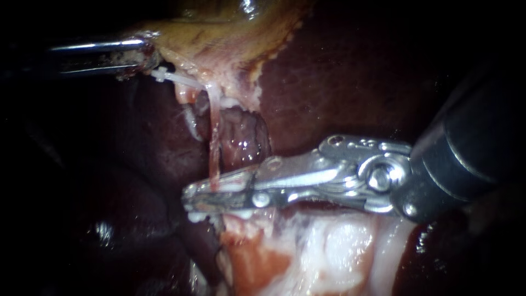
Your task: Going back second clip right tube
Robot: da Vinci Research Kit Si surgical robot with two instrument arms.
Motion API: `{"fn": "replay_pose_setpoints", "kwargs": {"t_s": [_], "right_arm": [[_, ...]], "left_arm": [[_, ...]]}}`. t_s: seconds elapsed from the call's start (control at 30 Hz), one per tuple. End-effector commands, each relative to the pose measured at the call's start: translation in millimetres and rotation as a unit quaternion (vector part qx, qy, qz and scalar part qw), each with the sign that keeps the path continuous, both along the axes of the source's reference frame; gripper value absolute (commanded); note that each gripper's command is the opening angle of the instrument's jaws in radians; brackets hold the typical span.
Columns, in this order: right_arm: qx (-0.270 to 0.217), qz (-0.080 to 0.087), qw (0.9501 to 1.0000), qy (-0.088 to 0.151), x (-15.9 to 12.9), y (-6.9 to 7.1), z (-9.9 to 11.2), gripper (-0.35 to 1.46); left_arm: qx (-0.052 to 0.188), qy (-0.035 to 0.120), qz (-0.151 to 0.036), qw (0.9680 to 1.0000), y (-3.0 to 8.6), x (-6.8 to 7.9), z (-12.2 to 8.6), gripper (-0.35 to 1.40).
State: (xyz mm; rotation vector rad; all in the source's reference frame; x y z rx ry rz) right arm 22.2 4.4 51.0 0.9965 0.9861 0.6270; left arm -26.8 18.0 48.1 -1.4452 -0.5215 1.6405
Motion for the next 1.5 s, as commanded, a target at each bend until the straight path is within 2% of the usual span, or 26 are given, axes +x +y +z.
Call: {"fn": "replay_pose_setpoints", "kwargs": {"t_s": [0.03,0.1,0.13,0.17,0.23,0.4,0.5,0.57,0.67,0.93,1.1,1.3,1.5], "right_arm": [[0.002,0.003,1.0,0.004,0.1,-0.1,0.0,-0.22],[0.004,0.006,0.9999,0.009,0.3,-0.1,0.1,0.06],[0.003,0.01,0.9999,0.009,0.5,0.0,0.2,0.27],[0.001,0.013,0.9999,0.007,0.8,0.0,0.4,0.38],[-0.005,0.025,0.9997,0.002,1.3,-0.1,1.2,0.48],[-0.009,0.034,0.9994,-0.003,1.1,-0.4,3.7,0.5],[-0.046,0.048,0.9978,-0.003,0.4,-0.2,4.7,0.5],[-0.07,0.066,0.9954,-0.008,-0.3,0.0,5.1,0.5],[-0.096,0.069,0.993,-0.004,-2.0,0.3,5.1,0.5],[-0.163,0.05,0.9851,0.022,-8.3,-0.1,4.3,0.5],[-0.204,0.035,0.9775,0.041,-12.3,0.5,3.2,0.5],[-0.236,0.034,0.97,0.047,-14.8,1.6,2.0,0.5],[-0.248,0.031,0.9669,0.052,-15.7,1.8,1.7,0.5]], "left_arm": [[0.0,0.0,0.0,1.0,0.0,0.0,0.0,-0.35],[0.0,0.0,0.0,1.0,0.0,0.0,0.0,-0.35],[0.0,0.0,0.0,1.0,0.0,0.0,0.0,-0.35],[0.0,0.0,0.0,1.0,0.0,0.0,0.0,-0.35],[0.0,0.0,0.0,1.0,0.0,0.0,0.0,-0.35],[0.0,0.0,0.0,1.0,-0.1,0.0,-0.1,-0.35],[0.0,0.0,0.0,1.0,-0.1,0.0,-0.1,-0.35],[0.0,0.0,0.0,1.0,-0.1,0.0,-0.1,-0.35],[0.0,0.0,0.0,1.0,-0.1,0.0,-0.1,-0.35],[0.0,0.0,0.0,1.0,-0.2,0.1,-0.2,-0.35],[0.0,0.0,0.0,1.0,-0.2,0.1,-0.2,-0.35],[-0.001,0.001,-0.001,1.0,-0.3,-0.1,0.0,-0.35],[-0.005,0.004,-0.004,1.0,-0.9,-1.4,1.1,-0.35]]}}
